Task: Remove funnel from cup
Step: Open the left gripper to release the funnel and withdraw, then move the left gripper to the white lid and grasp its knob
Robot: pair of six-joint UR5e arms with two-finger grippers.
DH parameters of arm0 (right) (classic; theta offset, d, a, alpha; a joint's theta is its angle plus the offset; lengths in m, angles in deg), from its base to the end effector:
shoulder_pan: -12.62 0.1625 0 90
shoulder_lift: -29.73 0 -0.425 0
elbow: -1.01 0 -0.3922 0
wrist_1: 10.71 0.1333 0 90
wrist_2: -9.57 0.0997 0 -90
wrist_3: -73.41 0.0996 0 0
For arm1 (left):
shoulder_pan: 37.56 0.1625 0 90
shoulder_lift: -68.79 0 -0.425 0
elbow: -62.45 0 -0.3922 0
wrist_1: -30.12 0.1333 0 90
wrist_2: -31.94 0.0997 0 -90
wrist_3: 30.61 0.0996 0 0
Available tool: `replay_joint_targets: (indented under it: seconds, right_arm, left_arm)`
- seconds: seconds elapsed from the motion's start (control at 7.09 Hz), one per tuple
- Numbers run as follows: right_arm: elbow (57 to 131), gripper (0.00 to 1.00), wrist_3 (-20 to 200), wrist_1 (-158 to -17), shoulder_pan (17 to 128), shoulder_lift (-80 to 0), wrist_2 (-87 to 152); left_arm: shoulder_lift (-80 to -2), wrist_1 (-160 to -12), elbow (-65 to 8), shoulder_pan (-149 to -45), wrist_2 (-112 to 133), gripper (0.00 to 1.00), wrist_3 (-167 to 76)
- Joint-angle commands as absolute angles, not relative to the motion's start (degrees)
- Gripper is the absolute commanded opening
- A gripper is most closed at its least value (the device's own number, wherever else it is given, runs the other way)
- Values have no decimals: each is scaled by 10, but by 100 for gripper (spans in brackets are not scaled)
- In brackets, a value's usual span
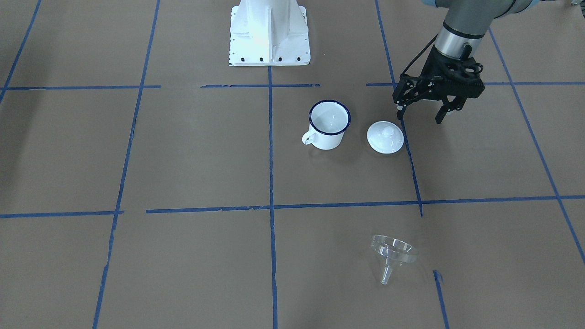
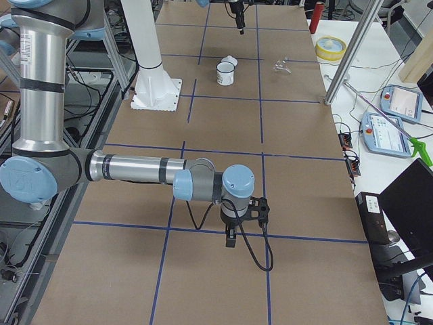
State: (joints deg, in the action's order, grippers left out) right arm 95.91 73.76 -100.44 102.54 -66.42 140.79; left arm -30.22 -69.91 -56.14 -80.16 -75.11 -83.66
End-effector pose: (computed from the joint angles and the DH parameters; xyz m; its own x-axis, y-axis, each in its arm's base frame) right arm 0.0670 -0.4451 0.6702 0.7522 0.0163 0.6587 -0.0032 0.9998 -0.0211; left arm 0.3085 -0.4251 0.3335 0.6896 0.1466 -0.7092 0.0915 0.9538 0.2862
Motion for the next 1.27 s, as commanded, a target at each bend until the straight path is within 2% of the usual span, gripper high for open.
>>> replay_joint_targets:
  seconds: [0.0, 0.42, 1.13]
  right_arm:
    - [959, 100, 738, -1004, 1025, -664, 1408]
    - [959, 100, 738, -1004, 1025, -664, 1408]
    - [959, 100, 738, -1004, 1025, -664, 1408]
  left_arm:
    - [-309, -721, -485, -783, -753, 100, -825]
    - [-318, -761, -454, -754, -754, 100, -829]
    - [-325, -760, -443, -732, -801, 82, -831]
